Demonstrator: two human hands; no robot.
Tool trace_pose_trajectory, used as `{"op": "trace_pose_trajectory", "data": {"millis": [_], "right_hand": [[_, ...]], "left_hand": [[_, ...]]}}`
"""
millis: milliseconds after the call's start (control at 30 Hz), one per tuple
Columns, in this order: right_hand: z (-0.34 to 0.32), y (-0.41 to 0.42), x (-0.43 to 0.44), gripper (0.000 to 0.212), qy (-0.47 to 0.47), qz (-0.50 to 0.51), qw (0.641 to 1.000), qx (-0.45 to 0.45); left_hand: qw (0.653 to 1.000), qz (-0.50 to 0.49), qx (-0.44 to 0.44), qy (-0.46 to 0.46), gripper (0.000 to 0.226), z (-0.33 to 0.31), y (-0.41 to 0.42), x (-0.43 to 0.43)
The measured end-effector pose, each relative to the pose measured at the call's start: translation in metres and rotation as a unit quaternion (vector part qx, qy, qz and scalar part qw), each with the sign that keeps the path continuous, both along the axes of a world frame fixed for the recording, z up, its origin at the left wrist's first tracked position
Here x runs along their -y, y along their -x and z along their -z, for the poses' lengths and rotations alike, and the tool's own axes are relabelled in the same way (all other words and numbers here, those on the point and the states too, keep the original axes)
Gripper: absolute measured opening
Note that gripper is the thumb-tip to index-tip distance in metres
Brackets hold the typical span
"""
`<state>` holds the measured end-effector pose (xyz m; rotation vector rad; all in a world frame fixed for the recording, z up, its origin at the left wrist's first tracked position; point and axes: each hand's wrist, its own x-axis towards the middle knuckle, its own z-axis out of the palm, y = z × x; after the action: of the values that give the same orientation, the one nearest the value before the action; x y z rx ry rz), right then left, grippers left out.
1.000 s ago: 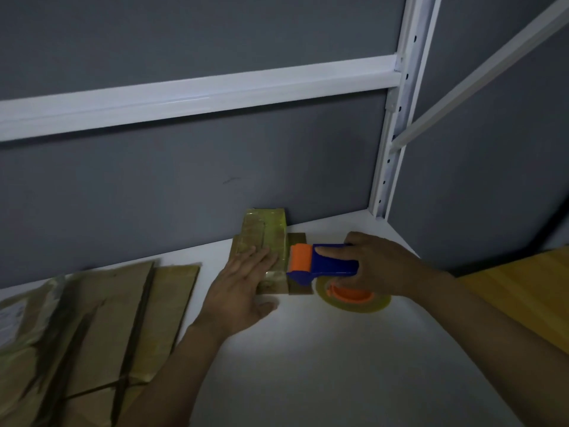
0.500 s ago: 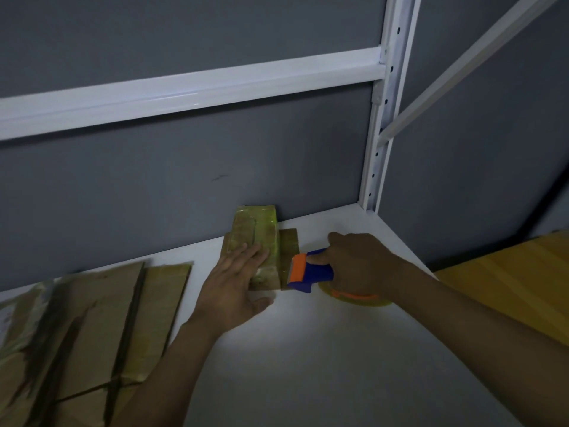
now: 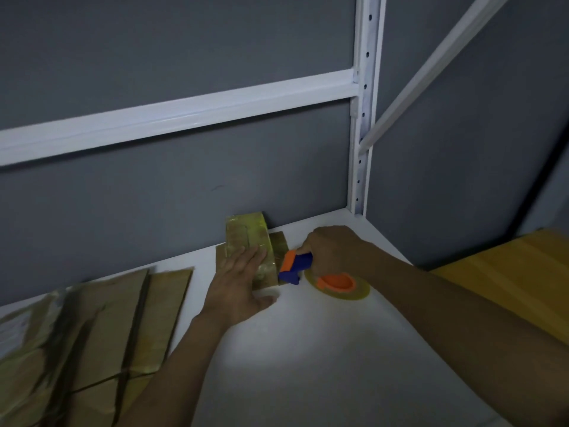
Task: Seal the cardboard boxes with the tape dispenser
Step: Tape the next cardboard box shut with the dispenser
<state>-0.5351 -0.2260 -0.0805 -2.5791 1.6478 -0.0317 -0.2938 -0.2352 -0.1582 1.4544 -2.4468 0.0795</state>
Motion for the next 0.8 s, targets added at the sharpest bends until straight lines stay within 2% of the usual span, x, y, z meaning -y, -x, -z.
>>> {"op": "trace_pose_trajectory", "data": {"millis": [167,267,333,400,467,567,667,800], "right_hand": [[0.003,0.017,0.005,0.03,-0.03,0.075,0.995,0.065],[0.001,0.032,-0.003,0.049,-0.06,0.075,0.984,0.149],[-0.004,0.041,-0.012,0.054,-0.124,0.113,0.942,0.29],[-0.001,0.051,-0.02,0.045,-0.199,0.151,0.871,0.424],[0.008,0.062,-0.026,0.035,-0.246,0.184,0.817,0.487],[0.024,0.075,-0.029,0.031,-0.259,0.221,0.789,0.512],[0.032,0.079,-0.026,0.026,-0.263,0.233,0.787,0.508],[0.042,0.079,-0.025,0.029,-0.279,0.223,0.779,0.516]], "left_hand": [[1.0,-0.003,-0.008,-0.006,0.104,0.004,-0.003,-0.008],[0.999,0.004,-0.036,0.003,0.11,-0.003,0.001,-0.01],[0.999,-0.008,-0.03,-0.008,0.104,-0.015,0.004,-0.008],[0.997,0.005,-0.054,0.062,0.084,-0.02,0.006,-0.005],[0.994,-0.013,-0.09,0.058,0.076,-0.026,0.006,0.002],[0.995,-0.036,-0.079,0.053,0.069,-0.032,0.009,0.013],[0.998,-0.052,-0.026,-0.021,0.089,-0.029,0.012,0.017],[0.984,-0.056,-0.075,-0.151,0.117,-0.014,0.005,0.025]]}}
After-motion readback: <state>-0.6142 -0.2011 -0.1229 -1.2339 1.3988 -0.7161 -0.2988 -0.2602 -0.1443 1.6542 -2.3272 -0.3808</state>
